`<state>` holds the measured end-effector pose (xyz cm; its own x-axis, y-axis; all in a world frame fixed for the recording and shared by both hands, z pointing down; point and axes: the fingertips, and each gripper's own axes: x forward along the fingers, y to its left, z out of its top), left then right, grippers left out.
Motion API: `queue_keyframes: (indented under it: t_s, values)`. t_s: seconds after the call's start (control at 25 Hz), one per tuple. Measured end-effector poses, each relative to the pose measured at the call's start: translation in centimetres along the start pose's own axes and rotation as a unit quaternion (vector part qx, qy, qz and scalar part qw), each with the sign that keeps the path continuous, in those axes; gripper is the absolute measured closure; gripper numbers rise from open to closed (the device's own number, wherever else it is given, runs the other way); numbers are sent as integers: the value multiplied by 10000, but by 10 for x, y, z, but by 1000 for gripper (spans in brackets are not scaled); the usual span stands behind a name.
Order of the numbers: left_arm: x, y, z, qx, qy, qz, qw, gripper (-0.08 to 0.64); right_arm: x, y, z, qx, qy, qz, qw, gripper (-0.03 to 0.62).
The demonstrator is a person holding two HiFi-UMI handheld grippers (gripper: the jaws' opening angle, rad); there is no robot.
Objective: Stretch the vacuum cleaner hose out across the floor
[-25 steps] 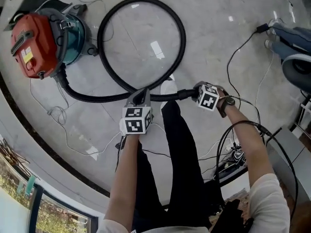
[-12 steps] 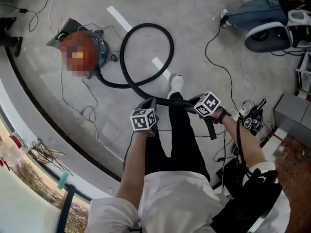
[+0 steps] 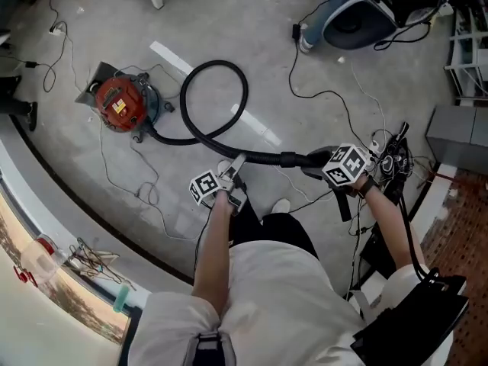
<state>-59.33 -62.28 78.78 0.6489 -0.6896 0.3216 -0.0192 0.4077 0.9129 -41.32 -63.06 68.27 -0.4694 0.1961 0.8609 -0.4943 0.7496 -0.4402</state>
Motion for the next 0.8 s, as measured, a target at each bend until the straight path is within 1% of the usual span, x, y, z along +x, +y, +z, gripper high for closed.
queue_keyframes:
  t_s: [0.04,0.08,0.12,0.16,0.2,0.24,0.28,0.32,0.36,0.48,0.56,0.6,0.64,0.68,0.8]
  values:
    - [8,6,0,-577,14,-166,9982,125,-6,4,-6,47,-158,-44,9999,419]
    - [17,13,-2,-1030,12,-251,9944,96,-14,8,-14,124,-330,-88,9993,419]
    - [28,18,-8,-1336,21,-327,9905,75,-25,11,-24,209,-490,-144,9985,419]
    - [38,16,-21,-1520,40,-445,9874,26,-39,16,-40,270,-618,-217,9975,419]
    - [46,9,-37,-1604,51,-605,9852,33,-53,23,-59,307,-717,-287,9965,419]
    - [51,1,-53,-1598,44,-766,9842,71,-66,33,-81,333,-806,-338,9956,419]
    - [54,-9,-69,-1525,32,-877,9844,145,-77,42,-103,359,-897,-387,9946,419]
    - [58,-19,-86,-1413,38,-905,9858,295,-88,49,-126,393,-1002,-459,9931,419]
    - [63,-28,-105,-1284,82,-863,9879,347,-99,53,-150,457,-1136,-554,9909,420]
    - [77,-47,-184,-886,457,-586,9933,360,-130,63,-232,802,-1665,-856,9790,420]
    - [80,-53,-242,-536,907,-339,9939,362,-147,77,-290,1041,-2010,-1039,9685,420]
    - [84,-57,-271,-368,1153,-220,9924,362,-157,83,-318,1136,-2155,-1141,9631,419]
    - [87,-59,-302,-284,1368,-122,9901,364,-168,89,-345,1220,-2273,-1245,9581,419]
    - [90,-60,-335,-284,1534,-57,9877,367,-178,98,-375,1293,-2360,-1347,9536,419]
    - [92,-54,-432,-336,1867,79,9818,375,-203,126,-464,1532,-2577,-1680,9391,419]
